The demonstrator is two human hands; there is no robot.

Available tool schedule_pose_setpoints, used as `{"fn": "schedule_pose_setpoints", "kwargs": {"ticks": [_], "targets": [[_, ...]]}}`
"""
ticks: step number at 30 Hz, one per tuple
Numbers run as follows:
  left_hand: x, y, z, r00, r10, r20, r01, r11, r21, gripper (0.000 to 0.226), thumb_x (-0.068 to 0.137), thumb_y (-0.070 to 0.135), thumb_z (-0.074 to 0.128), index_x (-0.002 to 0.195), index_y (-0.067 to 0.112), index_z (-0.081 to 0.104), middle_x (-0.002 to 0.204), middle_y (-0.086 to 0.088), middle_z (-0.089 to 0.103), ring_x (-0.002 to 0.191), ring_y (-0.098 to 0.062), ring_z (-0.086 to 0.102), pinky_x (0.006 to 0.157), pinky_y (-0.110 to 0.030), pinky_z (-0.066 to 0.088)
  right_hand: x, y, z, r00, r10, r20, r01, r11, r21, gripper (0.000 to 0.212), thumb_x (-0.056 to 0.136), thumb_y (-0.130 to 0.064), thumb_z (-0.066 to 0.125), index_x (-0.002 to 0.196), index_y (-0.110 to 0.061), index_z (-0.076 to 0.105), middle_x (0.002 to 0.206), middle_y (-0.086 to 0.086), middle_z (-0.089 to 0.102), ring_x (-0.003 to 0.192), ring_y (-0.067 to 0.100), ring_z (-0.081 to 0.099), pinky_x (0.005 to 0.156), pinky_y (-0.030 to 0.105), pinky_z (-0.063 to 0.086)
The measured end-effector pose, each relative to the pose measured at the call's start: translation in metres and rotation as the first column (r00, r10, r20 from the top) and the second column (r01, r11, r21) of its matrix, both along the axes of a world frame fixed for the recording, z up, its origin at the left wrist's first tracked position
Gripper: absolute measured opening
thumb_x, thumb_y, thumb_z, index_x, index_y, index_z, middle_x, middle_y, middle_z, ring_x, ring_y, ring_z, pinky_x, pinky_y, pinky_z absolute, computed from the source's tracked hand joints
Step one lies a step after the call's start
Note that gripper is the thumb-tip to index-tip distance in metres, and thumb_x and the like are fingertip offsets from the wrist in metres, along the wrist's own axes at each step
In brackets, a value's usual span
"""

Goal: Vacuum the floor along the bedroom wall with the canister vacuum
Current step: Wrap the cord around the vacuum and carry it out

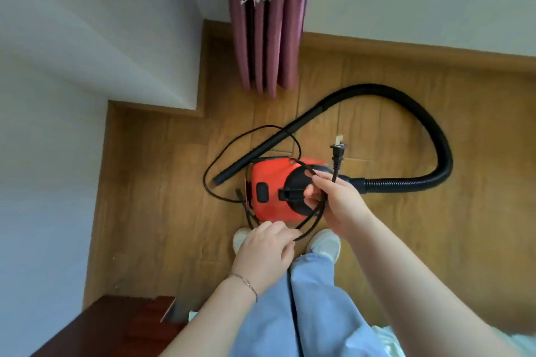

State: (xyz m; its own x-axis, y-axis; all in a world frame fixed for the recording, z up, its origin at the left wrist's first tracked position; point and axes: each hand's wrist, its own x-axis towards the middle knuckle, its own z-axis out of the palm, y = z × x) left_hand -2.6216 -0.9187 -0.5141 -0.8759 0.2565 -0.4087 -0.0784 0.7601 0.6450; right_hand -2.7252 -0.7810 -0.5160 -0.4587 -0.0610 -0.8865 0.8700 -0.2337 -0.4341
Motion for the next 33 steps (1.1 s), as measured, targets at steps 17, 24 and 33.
{"fn": "schedule_pose_setpoints", "kwargs": {"ticks": [17, 24, 33], "targets": [[-0.085, 0.047, -0.017, 0.897, -0.230, 0.378, 0.271, 0.961, -0.058, 0.037, 0.099, 0.039, 0.034, 0.131, 0.027, 0.049, 0.128, 0.006, 0.055, 0.118, -0.016, 0.052, 0.098, -0.037, 0.041, -0.003, 0.087, -0.014, 0.989, -0.114, 0.089, 0.105, 0.989, 0.104, 0.020, 0.092, -0.006, 0.048, 0.075, -0.017, 0.048, 0.059, -0.004, 0.042, 0.048, 0.008, 0.035, 0.050, 0.021, 0.028], [-0.114, 0.050, -0.060, 0.918, -0.069, 0.390, 0.150, 0.972, -0.181, 0.022, 0.089, 0.037, 0.059, 0.105, 0.021, 0.057, 0.105, 0.004, 0.059, 0.090, -0.013, 0.055, 0.079, -0.028, 0.048, -0.005, 0.073, -0.055, 0.946, -0.291, 0.144, 0.260, 0.945, 0.198, 0.012, 0.091, -0.004, 0.053, 0.087, -0.014, 0.058, 0.071, 0.005, 0.054, 0.059, 0.016, 0.056, 0.058, 0.023, 0.054], [-0.112, 0.053, -0.118, 0.903, -0.048, 0.427, 0.139, 0.973, -0.184, 0.042, 0.085, 0.037, 0.064, 0.126, 0.026, 0.056, 0.123, -0.001, 0.054, 0.116, -0.022, 0.049, 0.097, -0.036, 0.043, 0.003, 0.058, -0.101, 0.976, -0.208, 0.063, 0.161, 0.886, 0.434, 0.016, 0.092, -0.003, 0.048, 0.081, -0.014, 0.048, 0.078, 0.008, 0.055, 0.054, 0.020, 0.058, 0.057, 0.028, 0.054]]}}
